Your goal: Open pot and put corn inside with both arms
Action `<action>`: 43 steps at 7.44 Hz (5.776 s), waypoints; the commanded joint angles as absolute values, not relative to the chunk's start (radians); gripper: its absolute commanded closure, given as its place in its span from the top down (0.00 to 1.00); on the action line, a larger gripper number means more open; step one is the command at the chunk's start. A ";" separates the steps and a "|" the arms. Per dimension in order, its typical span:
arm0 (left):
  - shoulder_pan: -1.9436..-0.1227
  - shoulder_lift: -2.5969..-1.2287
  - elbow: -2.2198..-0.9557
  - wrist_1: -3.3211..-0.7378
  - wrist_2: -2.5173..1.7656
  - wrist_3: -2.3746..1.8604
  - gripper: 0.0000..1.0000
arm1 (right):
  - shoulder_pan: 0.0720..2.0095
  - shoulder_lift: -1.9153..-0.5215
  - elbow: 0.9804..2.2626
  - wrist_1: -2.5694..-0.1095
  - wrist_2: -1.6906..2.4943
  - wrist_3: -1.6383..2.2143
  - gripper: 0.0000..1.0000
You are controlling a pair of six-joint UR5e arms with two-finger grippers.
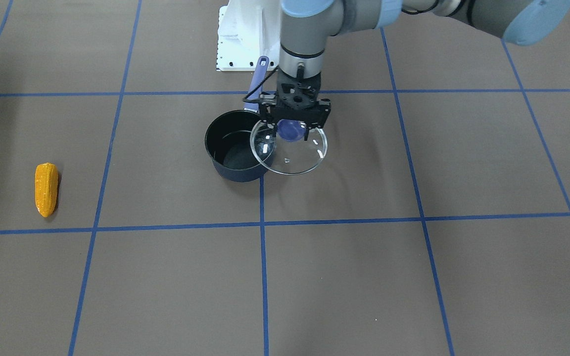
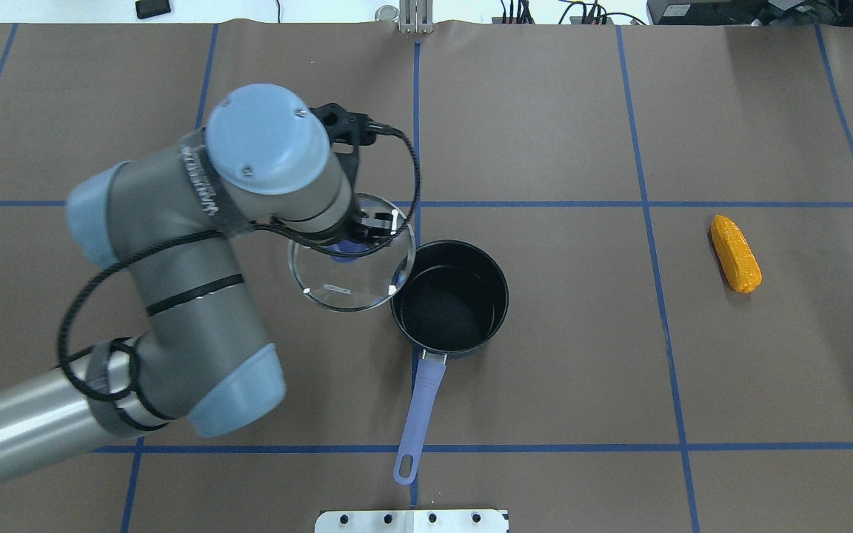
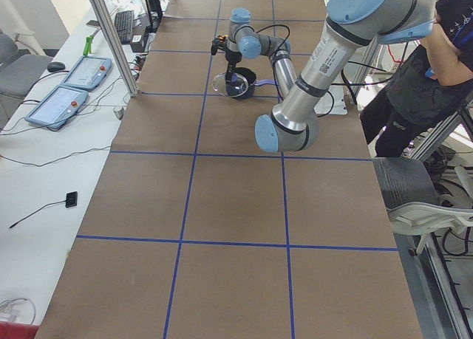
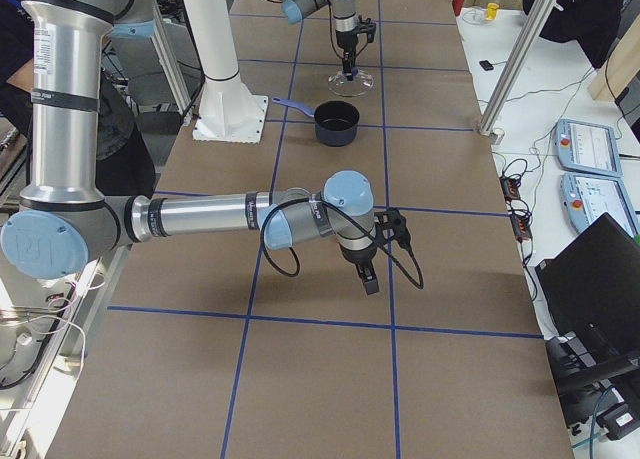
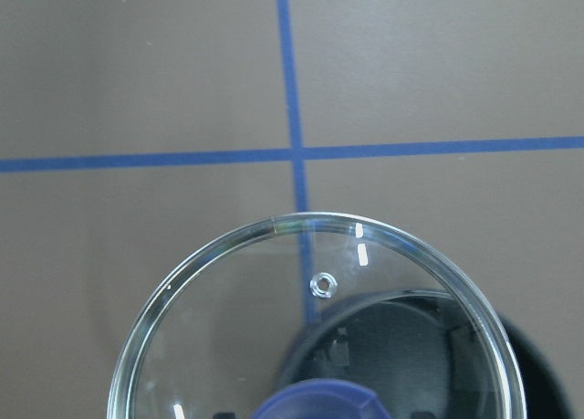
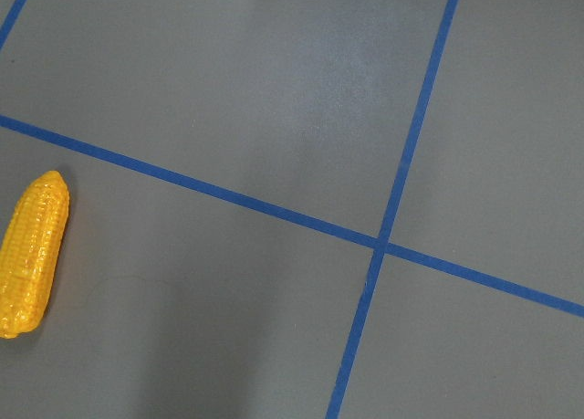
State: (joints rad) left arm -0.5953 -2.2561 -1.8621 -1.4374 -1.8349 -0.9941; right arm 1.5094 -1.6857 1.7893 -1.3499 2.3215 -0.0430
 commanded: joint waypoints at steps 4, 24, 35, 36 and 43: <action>-0.817 -1.595 -2.096 -1.737 -2.056 -0.478 0.00 | 1.509 -1.693 1.789 -1.348 2.327 -0.043 1.00; -1.605 -1.471 -1.770 -1.540 -2.275 0.410 0.98 | 1.502 -1.687 1.813 -1.341 2.352 0.047 1.00; -1.632 -1.454 -1.772 -1.632 -2.362 0.227 0.98 | 0.896 -1.528 1.602 -0.876 1.936 0.764 0.89; -1.632 -1.454 -1.773 -1.632 -2.362 0.227 0.98 | 0.887 -1.528 1.594 -0.870 1.933 0.764 0.83; -1.632 -1.454 -1.773 -1.632 -2.364 0.227 0.98 | 0.862 -1.473 1.652 -0.888 1.933 0.775 0.00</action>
State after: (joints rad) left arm -1.6321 -1.4542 -1.7733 -1.6322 -2.3627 0.2270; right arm 0.8610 -1.5062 1.6230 -0.8782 1.9232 0.7634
